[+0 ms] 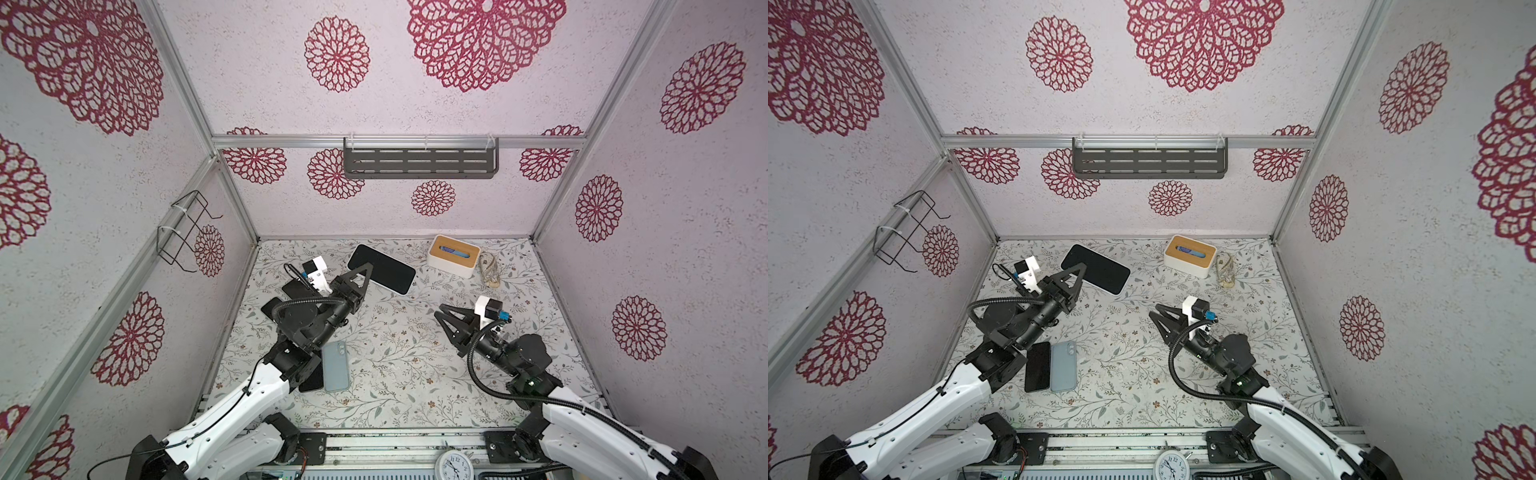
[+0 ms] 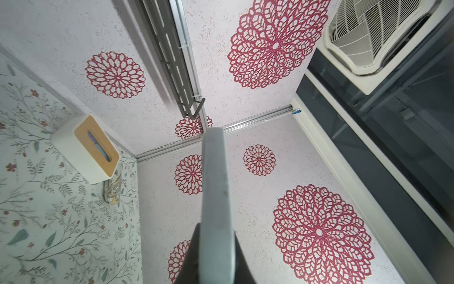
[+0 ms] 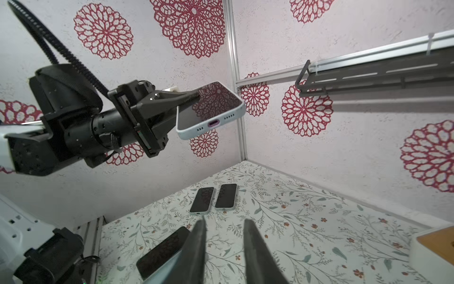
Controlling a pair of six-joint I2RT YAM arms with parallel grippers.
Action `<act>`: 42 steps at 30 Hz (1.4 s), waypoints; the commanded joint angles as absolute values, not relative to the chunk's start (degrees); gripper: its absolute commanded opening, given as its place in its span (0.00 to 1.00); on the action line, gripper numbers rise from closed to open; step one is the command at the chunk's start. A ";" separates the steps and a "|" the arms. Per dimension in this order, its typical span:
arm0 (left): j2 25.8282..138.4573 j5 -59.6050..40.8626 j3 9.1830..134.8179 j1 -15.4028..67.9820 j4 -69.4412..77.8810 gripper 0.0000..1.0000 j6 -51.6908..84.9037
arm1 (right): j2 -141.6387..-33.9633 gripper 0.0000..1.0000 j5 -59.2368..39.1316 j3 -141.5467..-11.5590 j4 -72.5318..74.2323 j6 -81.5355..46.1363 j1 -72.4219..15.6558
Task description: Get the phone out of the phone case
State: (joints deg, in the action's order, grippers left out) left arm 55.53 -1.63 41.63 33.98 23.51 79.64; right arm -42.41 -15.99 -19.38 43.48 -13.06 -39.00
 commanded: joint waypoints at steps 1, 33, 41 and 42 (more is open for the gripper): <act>55.69 -15.15 47.06 29.51 20.34 0.00 76.47 | -38.12 0.53 -13.58 -17.95 37.04 -12.63 -38.37; 62.05 28.75 26.22 50.13 74.29 0.00 61.32 | -69.00 0.73 -4.27 -18.47 96.31 -50.00 -50.40; 64.11 33.92 26.39 54.72 81.38 0.00 54.99 | -73.98 0.73 -1.00 -22.15 96.64 -49.86 -53.06; 64.30 34.20 26.54 55.04 81.30 0.00 55.16 | -74.22 0.72 -0.69 -22.26 96.62 -49.78 -53.01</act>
